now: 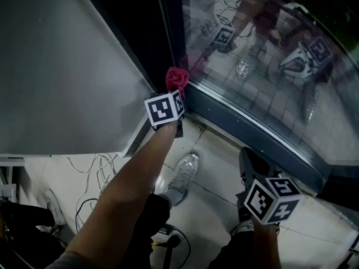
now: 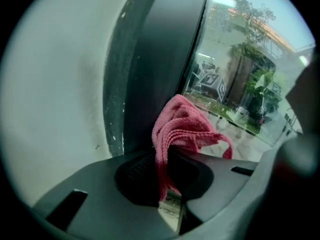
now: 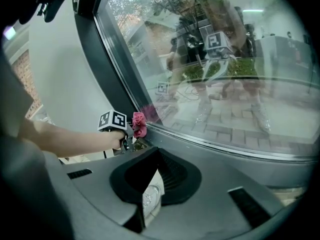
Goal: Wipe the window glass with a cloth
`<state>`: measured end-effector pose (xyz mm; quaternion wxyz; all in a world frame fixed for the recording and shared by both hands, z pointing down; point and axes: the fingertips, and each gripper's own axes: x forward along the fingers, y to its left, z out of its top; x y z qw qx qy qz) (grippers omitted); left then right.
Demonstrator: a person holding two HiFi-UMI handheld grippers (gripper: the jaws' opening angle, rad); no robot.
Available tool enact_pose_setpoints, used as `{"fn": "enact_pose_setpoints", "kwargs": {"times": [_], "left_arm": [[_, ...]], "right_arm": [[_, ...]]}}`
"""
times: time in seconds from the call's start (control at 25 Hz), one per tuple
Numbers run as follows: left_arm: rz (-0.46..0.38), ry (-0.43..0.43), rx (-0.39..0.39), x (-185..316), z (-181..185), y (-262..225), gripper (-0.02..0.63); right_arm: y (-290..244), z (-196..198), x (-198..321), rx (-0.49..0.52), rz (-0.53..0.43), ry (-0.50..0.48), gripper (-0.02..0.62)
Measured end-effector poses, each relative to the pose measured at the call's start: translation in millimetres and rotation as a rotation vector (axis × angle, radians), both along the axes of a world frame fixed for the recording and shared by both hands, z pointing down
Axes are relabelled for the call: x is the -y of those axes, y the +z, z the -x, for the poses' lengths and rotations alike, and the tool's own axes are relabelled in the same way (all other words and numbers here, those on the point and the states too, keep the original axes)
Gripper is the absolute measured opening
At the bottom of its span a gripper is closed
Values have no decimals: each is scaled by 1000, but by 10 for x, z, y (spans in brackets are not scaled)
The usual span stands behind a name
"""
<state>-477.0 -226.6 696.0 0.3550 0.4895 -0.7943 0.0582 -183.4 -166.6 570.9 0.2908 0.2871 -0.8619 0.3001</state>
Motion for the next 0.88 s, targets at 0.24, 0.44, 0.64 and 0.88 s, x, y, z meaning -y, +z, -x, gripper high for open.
{"fn": "enact_pose_setpoints", "kwargs": {"times": [0.24, 0.44, 0.64, 0.88], "left_arm": [[48, 175, 51, 110, -279, 49, 52], [95, 319, 103, 176, -654, 104, 52], [78, 385, 90, 244, -1030, 72, 52], [83, 452, 73, 324, -1452, 85, 52]], "right_arm": [[-23, -28, -6, 5, -7, 4, -8], [-76, -131, 29, 3, -14, 25, -8], [-151, -292, 46, 12, -22, 52, -8], [-230, -503, 164, 5, -29, 91, -8]]}}
